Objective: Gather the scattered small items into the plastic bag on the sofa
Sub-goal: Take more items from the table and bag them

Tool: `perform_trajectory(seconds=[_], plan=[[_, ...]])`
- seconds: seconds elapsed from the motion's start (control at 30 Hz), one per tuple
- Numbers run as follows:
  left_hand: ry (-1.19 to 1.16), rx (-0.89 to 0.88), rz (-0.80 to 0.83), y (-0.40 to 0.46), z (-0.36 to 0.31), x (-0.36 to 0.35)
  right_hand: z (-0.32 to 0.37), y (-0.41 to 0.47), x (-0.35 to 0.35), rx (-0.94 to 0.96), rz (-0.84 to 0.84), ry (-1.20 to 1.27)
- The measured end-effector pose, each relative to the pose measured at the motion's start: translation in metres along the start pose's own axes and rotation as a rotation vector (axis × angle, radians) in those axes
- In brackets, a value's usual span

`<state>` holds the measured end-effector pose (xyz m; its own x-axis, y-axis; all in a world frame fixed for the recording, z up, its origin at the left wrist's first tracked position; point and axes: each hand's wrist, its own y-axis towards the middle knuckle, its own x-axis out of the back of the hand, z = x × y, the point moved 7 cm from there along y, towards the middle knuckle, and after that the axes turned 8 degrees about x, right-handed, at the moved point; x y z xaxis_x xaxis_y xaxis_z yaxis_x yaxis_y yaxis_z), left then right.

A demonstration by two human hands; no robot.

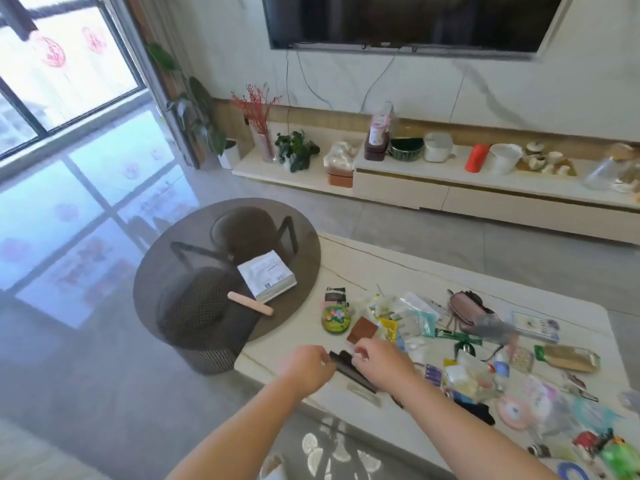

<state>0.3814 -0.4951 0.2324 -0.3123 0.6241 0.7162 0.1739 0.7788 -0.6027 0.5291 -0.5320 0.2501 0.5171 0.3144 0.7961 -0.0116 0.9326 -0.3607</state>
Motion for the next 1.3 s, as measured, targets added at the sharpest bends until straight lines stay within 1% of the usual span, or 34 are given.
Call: perform_trajectory(seconds=[0.17,0.33,0.53,0.73,0.93,1.1,1.3], plan=[[-0.049,0.043,0.001,0.032,0.070,0.042,0.052,0.061,-0.031,-0.040,0.009,0.045],[-0.036,0.096,0.015,0.058,0.132,0.074,0.097,0.106,-0.057,-0.057,0.015,0.091],[-0.023,0.132,-0.006,0.089,0.172,0.103,0.124,0.151,-0.073,-0.083,0.082,0.064],[-0.100,0.203,0.000,0.130,0.187,0.122,0.130,0.205,-0.070,-0.075,0.105,0.070],[-0.189,0.293,0.017,0.185,0.193,0.127,0.115,0.266,-0.081,-0.054,0.159,0.032],[-0.168,0.332,0.037,0.248,0.203,0.120,0.105,0.329,-0.095,-0.013,0.201,-0.011],[-0.187,0.391,0.053,0.326,0.226,0.107,0.092,0.410,-0.110,-0.009,0.190,-0.066]])
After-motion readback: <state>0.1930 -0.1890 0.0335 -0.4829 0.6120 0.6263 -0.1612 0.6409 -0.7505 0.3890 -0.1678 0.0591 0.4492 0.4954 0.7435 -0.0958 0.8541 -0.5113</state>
